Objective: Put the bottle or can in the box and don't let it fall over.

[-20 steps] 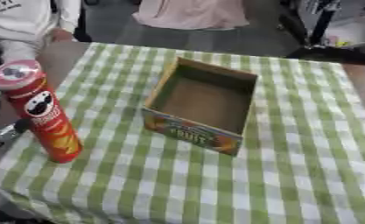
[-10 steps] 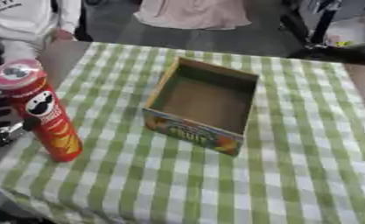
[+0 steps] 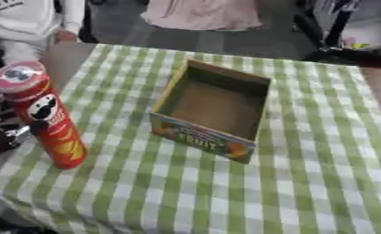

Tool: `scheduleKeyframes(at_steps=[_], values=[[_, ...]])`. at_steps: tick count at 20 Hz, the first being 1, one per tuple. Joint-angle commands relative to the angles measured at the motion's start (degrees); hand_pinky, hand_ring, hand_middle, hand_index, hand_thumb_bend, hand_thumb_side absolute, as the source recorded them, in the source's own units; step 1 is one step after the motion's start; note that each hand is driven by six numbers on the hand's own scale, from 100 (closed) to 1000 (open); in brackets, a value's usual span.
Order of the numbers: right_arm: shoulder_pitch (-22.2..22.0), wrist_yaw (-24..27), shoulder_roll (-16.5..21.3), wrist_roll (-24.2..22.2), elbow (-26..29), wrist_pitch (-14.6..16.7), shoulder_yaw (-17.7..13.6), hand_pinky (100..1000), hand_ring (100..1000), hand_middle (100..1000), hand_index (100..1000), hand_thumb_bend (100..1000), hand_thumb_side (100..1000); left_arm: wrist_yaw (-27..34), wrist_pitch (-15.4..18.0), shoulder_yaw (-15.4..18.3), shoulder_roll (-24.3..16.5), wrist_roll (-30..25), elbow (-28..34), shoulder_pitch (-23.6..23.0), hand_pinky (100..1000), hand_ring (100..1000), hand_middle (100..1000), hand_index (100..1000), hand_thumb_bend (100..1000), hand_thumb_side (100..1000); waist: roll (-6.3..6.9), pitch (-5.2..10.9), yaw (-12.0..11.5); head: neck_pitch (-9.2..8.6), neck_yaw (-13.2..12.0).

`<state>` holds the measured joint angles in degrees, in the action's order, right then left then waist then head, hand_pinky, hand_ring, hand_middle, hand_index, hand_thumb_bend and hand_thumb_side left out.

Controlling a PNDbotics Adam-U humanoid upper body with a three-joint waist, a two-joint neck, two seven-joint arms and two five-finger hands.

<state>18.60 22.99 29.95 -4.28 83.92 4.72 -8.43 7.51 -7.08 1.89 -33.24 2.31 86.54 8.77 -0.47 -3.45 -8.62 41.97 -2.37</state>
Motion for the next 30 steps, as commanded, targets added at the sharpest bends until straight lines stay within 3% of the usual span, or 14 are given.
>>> scheduleKeyframes(at_steps=[1, 21, 30], values=[[0.67, 0.36, 1.01, 0.05, 0.91, -0.2, -0.41, 664, 837, 921, 846, 748, 261, 0.23, 0.67, -0.08, -0.63, -0.29, 0.27, 1.29, 862, 915, 846, 850, 992, 444, 0.13, 0.31, 0.05, -0.49, -0.07], [0.9, 0.05, 0.59, 0.01, 0.87, -0.94, -0.27, 663, 829, 914, 839, 749, 254, 0.95, 3.11, -0.82, 2.78, 0.16, -0.78, 4.11, 841, 879, 807, 808, 983, 426, -0.12, 0.15, 0.27, -0.59, 0.28], [0.76, -0.15, 0.43, 0.12, 0.78, -1.27, -0.31, 663, 824, 910, 834, 746, 246, 1.69, 3.79, -1.05, 3.82, 2.37, -1.06, 4.81, 773, 769, 733, 762, 891, 318, -0.14, 0.04, 0.45, -0.68, 0.18]])
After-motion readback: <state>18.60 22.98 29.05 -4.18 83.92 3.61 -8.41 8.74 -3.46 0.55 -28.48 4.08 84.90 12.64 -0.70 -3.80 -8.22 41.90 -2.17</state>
